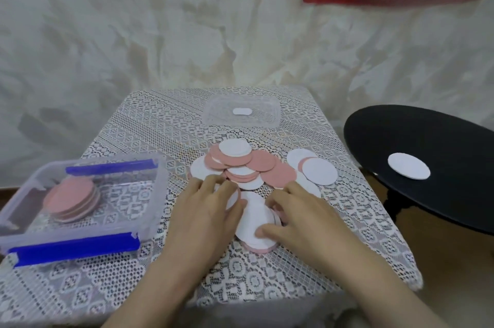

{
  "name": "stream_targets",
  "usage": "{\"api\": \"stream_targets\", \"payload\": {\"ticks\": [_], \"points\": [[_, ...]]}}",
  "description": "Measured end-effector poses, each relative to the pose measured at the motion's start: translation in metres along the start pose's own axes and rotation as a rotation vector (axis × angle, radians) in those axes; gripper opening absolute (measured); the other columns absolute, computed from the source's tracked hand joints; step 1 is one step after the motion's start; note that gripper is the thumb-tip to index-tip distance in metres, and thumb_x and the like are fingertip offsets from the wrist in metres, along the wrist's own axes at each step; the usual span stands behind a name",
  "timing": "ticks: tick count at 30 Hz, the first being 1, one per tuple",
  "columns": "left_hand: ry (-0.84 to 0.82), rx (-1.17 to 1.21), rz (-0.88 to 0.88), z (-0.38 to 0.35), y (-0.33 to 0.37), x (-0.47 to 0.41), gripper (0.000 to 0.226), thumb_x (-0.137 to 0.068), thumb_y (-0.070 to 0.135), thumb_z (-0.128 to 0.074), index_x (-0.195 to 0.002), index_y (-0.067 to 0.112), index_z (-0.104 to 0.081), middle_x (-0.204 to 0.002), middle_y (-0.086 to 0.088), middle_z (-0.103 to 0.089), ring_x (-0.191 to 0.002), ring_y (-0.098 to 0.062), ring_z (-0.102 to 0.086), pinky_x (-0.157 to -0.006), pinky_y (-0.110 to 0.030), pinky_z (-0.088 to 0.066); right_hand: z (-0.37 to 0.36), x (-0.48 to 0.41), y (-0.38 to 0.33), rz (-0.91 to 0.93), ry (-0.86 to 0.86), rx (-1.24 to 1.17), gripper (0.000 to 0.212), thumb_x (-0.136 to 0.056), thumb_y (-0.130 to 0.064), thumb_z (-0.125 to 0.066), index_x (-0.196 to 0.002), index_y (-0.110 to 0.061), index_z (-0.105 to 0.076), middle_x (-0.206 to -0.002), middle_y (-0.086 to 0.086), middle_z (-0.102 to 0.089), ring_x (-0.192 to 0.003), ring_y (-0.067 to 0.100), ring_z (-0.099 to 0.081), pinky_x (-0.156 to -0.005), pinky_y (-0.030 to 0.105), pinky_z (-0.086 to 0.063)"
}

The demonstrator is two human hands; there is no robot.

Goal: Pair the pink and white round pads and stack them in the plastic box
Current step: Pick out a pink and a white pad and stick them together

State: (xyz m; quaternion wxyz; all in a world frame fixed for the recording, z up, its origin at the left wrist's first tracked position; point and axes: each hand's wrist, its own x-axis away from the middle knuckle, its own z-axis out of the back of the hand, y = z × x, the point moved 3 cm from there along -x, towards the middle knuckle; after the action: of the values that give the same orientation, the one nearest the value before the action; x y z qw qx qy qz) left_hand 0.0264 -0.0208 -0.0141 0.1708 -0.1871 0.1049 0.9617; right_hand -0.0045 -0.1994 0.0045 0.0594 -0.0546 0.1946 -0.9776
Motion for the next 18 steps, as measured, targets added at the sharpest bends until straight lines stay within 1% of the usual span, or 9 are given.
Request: {"api": "stream_targets", "payload": {"ticks": [2,4,7,9,10,14,16,18], "points": [[-0.015,0.024,-0.015,0.000,-0.001,0.004,0.037,-0.092,0.046,-0.048,-0.109,0.023,-0.071,-0.114,-0.001,-0.069,-0.099,-0.028,-0.055,-0.082,-0.040,-0.048,-0.001,-0.003,-0.001,-0.024,0.004,-0.053,0.050,-0.080,-0.060,-0.072,-0.120,-0.036,-0.054,-0.114,-0.015,-0.050,-0.102,0.013,-0.059,-0.086,0.037,-0.050],[-0.034,0.057,-0.023,0.000,-0.004,0.010,0.040,-0.091,0.048,-0.048,-0.114,0.024,-0.072,-0.117,0.001,-0.068,-0.102,-0.026,-0.055,-0.087,-0.040,-0.049,-0.002,-0.006,-0.001,-0.043,0.023,-0.121,0.041,-0.080,-0.053,-0.076,-0.109,-0.037,-0.052,-0.108,-0.017,-0.054,-0.097,0.011,-0.061,-0.085,0.038,-0.051],[-0.058,0.109,-0.035,0.002,-0.006,0.017,0.043,-0.090,0.050,-0.049,-0.117,0.024,-0.071,-0.119,0.004,-0.067,-0.106,-0.024,-0.054,-0.091,-0.040,-0.049,0.000,-0.015,0.002,-0.079,0.087,-0.186,0.032,-0.083,-0.042,-0.076,-0.094,-0.034,-0.048,-0.092,-0.013,-0.059,-0.083,0.010,-0.060,-0.076,0.036,-0.050],[-0.067,0.133,-0.046,0.003,-0.009,0.019,0.042,-0.090,0.049,-0.048,-0.118,0.026,-0.070,-0.121,0.006,-0.066,-0.108,-0.021,-0.053,-0.093,-0.039,-0.049,0.002,-0.021,0.007,-0.100,0.108,-0.235,0.028,-0.086,-0.037,-0.075,-0.092,-0.032,-0.048,-0.084,-0.011,-0.060,-0.077,0.009,-0.059,-0.068,0.034,-0.047],[-0.068,0.146,-0.048,0.003,-0.010,0.020,0.041,-0.090,0.048,-0.049,-0.118,0.026,-0.070,-0.122,0.006,-0.065,-0.108,-0.020,-0.052,-0.093,-0.038,-0.049,0.001,-0.023,0.009,-0.104,0.118,-0.251,0.025,-0.087,-0.036,-0.074,-0.092,-0.031,-0.050,-0.082,-0.010,-0.061,-0.076,0.010,-0.059,-0.067,0.033,-0.046],[-0.059,0.187,-0.040,0.004,-0.012,0.017,0.032,-0.091,0.042,-0.060,-0.117,0.028,-0.069,-0.121,0.009,-0.064,-0.107,-0.017,-0.050,-0.091,-0.035,-0.048,0.001,-0.031,0.015,-0.073,0.162,-0.260,0.018,-0.093,-0.033,-0.068,-0.084,-0.028,-0.053,-0.079,-0.011,-0.063,-0.073,0.009,-0.059,-0.065,0.030,-0.044],[-0.053,0.187,-0.036,0.004,-0.011,0.014,0.032,-0.091,0.042,-0.057,-0.117,0.028,-0.070,-0.119,0.010,-0.064,-0.104,-0.016,-0.050,-0.089,-0.034,-0.048,0.002,-0.035,0.017,-0.048,0.163,-0.269,0.017,-0.096,-0.032,-0.065,-0.082,-0.029,-0.055,-0.080,-0.012,-0.063,-0.075,0.011,-0.058,-0.067,0.032,-0.044],[-0.052,0.196,-0.030,0.004,-0.011,0.012,0.034,-0.093,0.043,-0.055,-0.118,0.027,-0.070,-0.117,0.011,-0.063,-0.102,-0.017,-0.050,-0.087,-0.036,-0.049,0.005,-0.038,0.018,-0.037,0.175,-0.305,0.014,-0.098,-0.030,-0.062,-0.084,-0.029,-0.059,-0.083,-0.011,-0.065,-0.076,0.014,-0.060,-0.068,0.033,-0.049]]}}
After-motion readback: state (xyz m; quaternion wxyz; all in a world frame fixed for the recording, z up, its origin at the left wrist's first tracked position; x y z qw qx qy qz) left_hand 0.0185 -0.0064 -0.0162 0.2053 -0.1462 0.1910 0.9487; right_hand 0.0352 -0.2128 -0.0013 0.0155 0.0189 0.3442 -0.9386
